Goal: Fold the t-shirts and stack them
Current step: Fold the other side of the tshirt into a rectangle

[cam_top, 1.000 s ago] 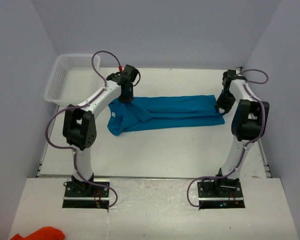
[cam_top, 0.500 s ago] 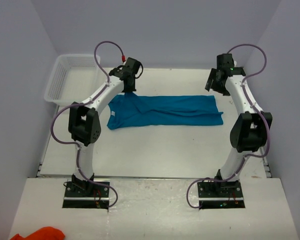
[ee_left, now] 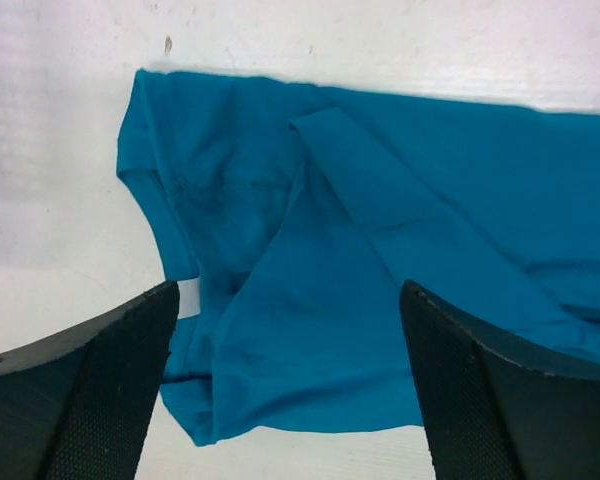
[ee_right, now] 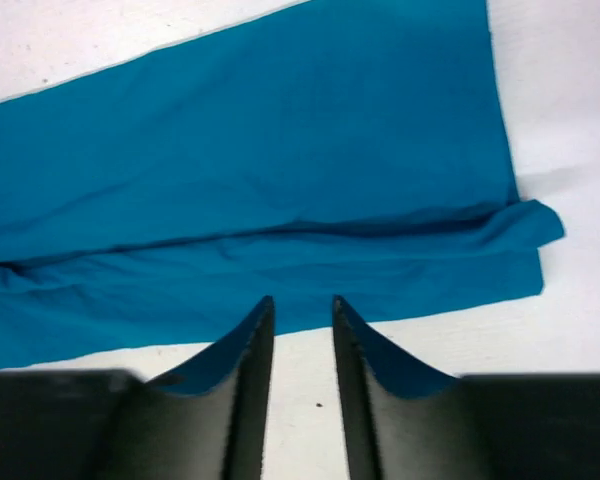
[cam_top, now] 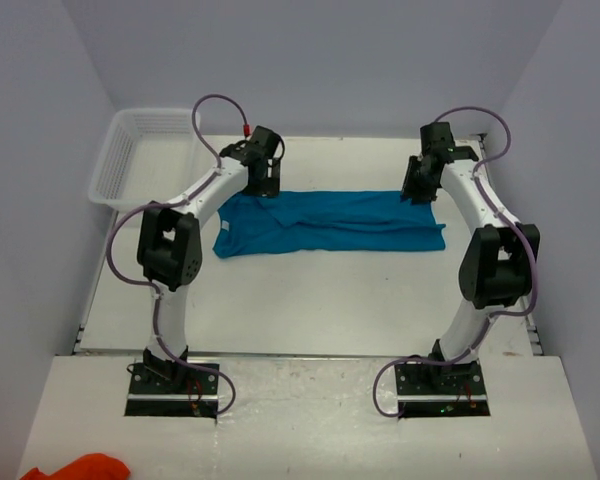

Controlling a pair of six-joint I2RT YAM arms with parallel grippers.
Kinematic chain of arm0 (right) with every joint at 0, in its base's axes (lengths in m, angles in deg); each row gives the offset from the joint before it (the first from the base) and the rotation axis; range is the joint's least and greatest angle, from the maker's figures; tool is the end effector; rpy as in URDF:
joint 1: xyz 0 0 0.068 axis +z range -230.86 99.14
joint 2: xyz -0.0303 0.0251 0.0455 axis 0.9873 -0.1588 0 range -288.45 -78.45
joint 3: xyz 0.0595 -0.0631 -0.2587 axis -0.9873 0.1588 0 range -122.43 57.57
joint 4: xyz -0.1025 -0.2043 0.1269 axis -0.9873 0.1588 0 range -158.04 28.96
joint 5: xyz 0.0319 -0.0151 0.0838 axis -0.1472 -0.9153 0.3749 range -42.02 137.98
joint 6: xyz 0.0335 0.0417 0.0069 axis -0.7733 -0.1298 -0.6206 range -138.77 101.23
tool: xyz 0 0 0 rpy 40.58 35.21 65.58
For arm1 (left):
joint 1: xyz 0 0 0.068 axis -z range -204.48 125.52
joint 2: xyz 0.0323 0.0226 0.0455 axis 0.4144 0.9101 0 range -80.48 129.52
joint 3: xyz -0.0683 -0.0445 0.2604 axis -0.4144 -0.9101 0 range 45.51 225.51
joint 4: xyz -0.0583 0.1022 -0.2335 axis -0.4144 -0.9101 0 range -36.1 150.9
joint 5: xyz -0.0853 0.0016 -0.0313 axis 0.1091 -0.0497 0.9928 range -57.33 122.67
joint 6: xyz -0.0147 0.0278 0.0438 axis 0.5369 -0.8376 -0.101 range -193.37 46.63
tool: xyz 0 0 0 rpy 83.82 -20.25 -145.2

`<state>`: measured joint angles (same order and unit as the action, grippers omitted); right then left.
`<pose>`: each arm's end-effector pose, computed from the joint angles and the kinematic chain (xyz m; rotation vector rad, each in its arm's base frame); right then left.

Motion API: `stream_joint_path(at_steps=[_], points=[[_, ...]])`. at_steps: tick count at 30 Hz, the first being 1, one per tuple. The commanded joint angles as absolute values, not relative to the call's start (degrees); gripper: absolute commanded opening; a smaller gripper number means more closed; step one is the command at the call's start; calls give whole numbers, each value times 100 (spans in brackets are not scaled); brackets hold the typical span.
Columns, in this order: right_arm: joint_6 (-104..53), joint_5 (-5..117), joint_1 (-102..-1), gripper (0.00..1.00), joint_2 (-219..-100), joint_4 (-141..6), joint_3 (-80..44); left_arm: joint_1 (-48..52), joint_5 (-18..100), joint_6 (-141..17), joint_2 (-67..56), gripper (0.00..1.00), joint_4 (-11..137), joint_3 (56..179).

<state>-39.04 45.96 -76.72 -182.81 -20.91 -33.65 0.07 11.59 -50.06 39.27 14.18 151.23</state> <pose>0.3911 0.0271 0.2770 0.3805 2.5976 0.1021 0.4198 -0.1776 0.2481 -0.0954 2.5279 0.1623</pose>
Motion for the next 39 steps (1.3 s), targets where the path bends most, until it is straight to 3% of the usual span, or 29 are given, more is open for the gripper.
stream_joint_path(at_steps=[1, 5, 11, 13, 14, 15, 16, 18, 20, 29, 39], points=[[-3854, 5088, -7577, 36, -18365, -2225, -3489, -31, 798, -4903, 3660, 96, 1634, 14949], [-3819, 5114, -7463, 41, -18445, -2199, -3471, -23, 857, -4911, 3168, 98, 1940, 14625], [-3820, 4658, -7401, 41, -18471, -2111, -3356, 48, 3263, -4816, 2649, 91, 2186, 13660], [-3802, 4526, -7401, 30, -18577, -1970, -3375, 83, 4108, -4684, 2474, 78, 2502, 13386], [-3828, 4517, -7392, 19, -18516, -2014, -3244, 100, 4267, -4614, 2438, 74, 2643, 13158], [-3854, 4516, -7392, 0, -18445, -2118, -3173, 127, 4408, -4595, 2429, 60, 2784, 13086], [-3863, 4577, -7401, 0, -18288, -2154, -3120, 170, 4488, -4587, 2490, 54, 2794, 13068], [-3828, 4666, -7392, 0, -18173, -2181, -3084, 206, 4864, -4656, 2613, 61, 2785, 13120], [-3793, 4605, -7392, 2, -18041, -2172, -3084, 276, 4832, -4666, 2727, 79, 2811, 13173], [-3819, 4543, -7392, 4, -17575, -2242, -2926, 382, 4278, -4762, 3360, 74, 2794, 13674], [-3811, 4517, -7401, 4, -17539, -2322, -2812, 715, 2653, -4955, 3747, 70, 2600, 14149]])
